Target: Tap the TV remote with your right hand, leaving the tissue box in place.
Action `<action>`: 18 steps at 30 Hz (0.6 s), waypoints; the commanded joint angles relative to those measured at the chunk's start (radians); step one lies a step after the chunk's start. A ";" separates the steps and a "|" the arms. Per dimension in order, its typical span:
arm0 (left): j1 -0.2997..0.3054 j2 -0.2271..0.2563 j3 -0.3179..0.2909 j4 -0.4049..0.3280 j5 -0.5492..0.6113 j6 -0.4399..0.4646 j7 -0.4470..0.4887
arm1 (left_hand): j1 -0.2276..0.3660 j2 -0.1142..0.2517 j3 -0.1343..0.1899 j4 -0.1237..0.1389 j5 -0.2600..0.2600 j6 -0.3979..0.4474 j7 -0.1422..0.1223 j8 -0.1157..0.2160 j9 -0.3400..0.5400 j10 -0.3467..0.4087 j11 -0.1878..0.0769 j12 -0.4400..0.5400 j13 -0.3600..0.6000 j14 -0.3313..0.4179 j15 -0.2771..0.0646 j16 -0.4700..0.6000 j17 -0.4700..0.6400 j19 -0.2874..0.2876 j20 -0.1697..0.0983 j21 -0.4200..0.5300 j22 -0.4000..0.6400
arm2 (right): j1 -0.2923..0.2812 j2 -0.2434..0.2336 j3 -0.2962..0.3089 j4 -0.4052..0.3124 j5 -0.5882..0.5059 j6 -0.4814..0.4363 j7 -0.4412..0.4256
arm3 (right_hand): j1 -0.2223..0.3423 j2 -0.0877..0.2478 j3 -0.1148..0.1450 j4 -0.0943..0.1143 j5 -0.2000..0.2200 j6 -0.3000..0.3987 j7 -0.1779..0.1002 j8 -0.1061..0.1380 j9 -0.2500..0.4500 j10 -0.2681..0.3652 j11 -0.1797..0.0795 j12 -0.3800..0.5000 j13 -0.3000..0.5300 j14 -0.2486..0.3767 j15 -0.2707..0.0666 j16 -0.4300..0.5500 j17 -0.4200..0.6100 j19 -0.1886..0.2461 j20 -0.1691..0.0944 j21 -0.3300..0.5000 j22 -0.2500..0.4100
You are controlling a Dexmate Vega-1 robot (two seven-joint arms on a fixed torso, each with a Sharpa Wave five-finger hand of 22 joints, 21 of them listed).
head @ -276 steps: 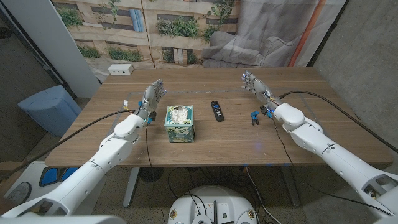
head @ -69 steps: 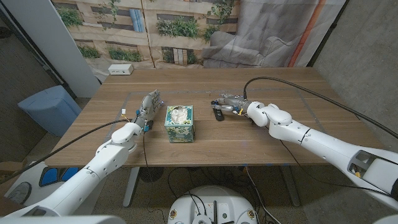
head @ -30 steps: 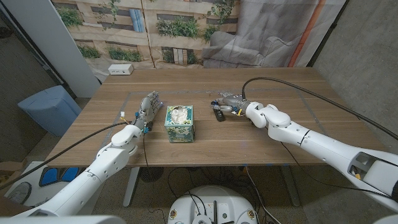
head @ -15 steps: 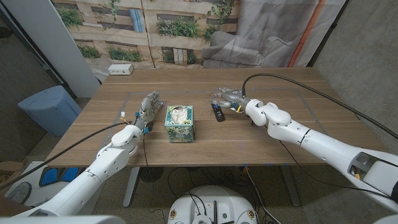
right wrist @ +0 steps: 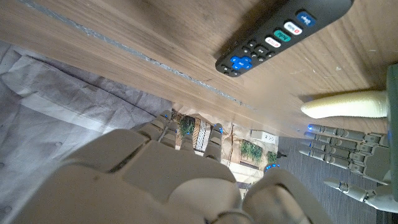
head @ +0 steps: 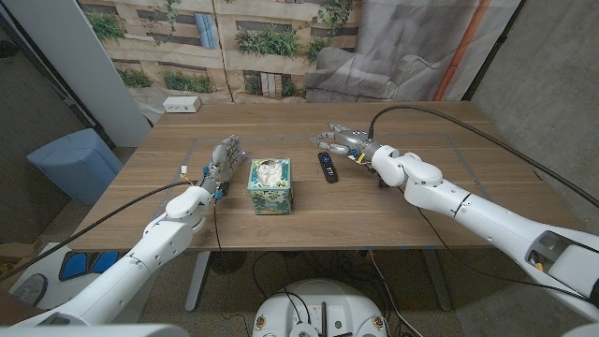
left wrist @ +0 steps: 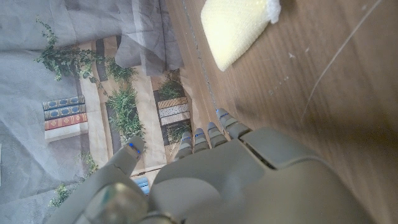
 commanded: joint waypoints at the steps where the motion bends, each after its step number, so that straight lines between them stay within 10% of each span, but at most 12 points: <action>1: -0.015 0.025 -0.006 -0.015 -0.001 0.009 -0.023 | -0.004 0.082 0.002 0.008 0.004 0.000 -0.001 0.001 0.002 0.004 -0.001 0.004 0.002 0.004 -0.002 0.004 0.002 0.008 -0.030 0.002 0.001 | -0.044 -0.008 0.054 -0.049 0.110 -0.019 -0.031 | 0.004 0.084 -0.007 0.001 0.007 -0.017 0.001 -0.009 0.003 0.011 -0.003 0.009 0.001 -0.041 -0.011 0.008 0.001 0.014 -0.006 0.010 0.004; 18: -0.072 0.020 0.013 0.051 0.021 -0.019 -0.081 | -0.003 0.082 0.003 0.007 0.004 0.002 0.000 0.001 0.002 0.004 -0.001 0.003 0.002 0.004 -0.003 0.004 0.001 0.009 -0.031 0.002 0.001 | -0.114 -0.027 0.128 -0.096 0.227 -0.030 -0.129 | 0.013 0.082 -0.008 -0.005 0.011 -0.029 0.000 -0.008 0.002 0.048 -0.020 0.012 0.000 -0.006 -0.033 0.015 -0.004 0.051 -0.019 0.014 0.003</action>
